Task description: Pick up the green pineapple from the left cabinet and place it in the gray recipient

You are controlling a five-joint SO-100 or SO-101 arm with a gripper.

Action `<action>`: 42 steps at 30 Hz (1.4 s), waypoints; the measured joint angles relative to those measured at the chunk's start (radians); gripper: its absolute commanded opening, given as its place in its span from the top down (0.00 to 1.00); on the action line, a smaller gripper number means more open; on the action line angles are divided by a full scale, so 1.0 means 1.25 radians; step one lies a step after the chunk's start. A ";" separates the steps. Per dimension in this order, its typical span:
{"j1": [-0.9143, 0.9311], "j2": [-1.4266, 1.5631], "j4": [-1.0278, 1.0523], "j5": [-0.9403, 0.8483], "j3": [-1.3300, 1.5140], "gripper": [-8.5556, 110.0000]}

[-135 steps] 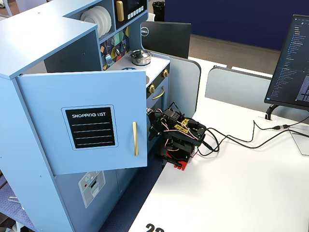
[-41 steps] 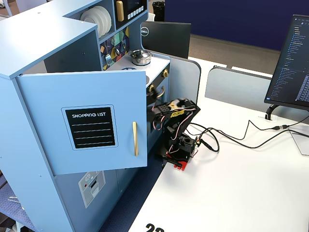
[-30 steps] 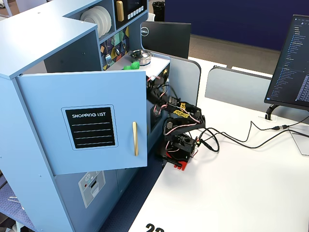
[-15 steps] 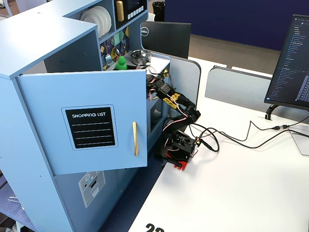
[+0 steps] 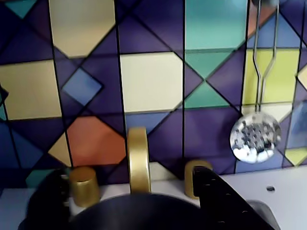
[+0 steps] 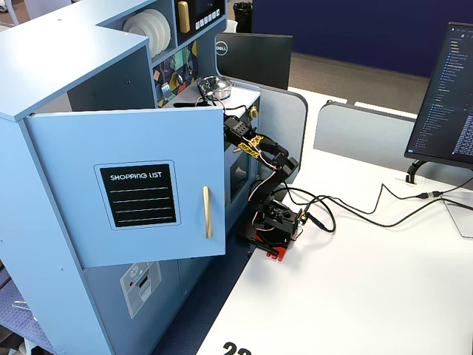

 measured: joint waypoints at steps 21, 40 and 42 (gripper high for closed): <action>-0.067 0.682 0.653 0.043 0.752 0.93; -0.109 0.783 0.844 0.115 0.992 0.90; -0.113 0.783 0.844 0.115 0.992 0.89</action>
